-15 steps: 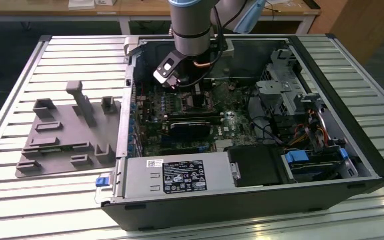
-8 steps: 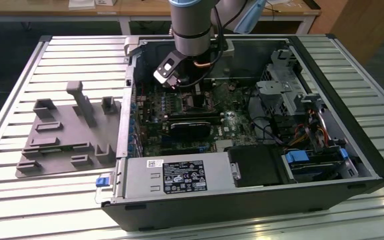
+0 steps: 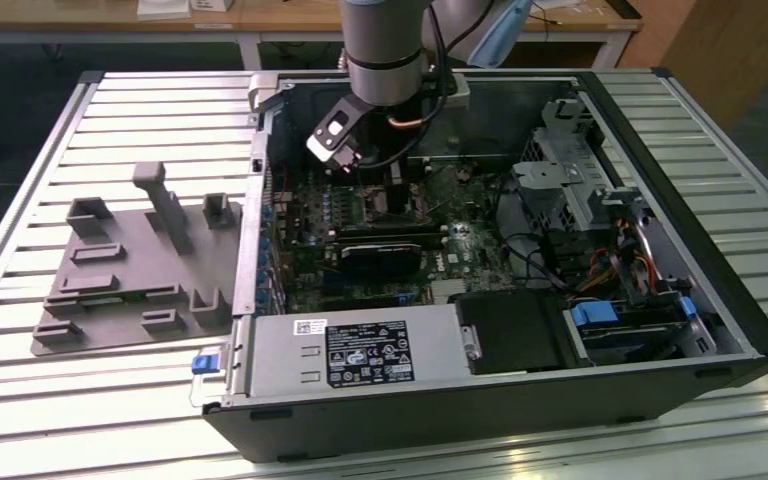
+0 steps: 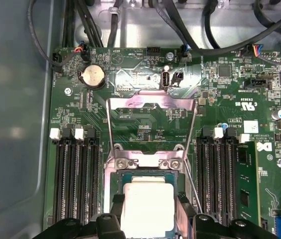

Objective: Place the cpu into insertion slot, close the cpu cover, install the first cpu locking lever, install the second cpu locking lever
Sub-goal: 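Place the cpu into insertion slot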

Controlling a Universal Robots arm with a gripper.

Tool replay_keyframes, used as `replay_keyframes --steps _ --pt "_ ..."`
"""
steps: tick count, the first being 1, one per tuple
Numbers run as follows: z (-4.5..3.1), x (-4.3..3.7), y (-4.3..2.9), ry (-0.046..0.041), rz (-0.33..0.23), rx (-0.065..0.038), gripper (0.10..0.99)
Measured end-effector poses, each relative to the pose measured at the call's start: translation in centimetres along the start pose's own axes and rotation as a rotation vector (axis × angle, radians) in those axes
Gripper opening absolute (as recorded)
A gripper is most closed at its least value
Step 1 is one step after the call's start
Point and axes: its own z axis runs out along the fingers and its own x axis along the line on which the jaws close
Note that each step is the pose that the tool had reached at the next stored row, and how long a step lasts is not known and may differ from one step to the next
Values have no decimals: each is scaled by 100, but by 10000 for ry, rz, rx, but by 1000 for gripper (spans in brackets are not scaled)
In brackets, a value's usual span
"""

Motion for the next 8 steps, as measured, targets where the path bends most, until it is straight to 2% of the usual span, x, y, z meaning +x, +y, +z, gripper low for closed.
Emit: replay_keyframes --steps 2,8 --pt "-21 0 2 -2 0 1 529" --pt "-22 0 3 1 0 0 529"
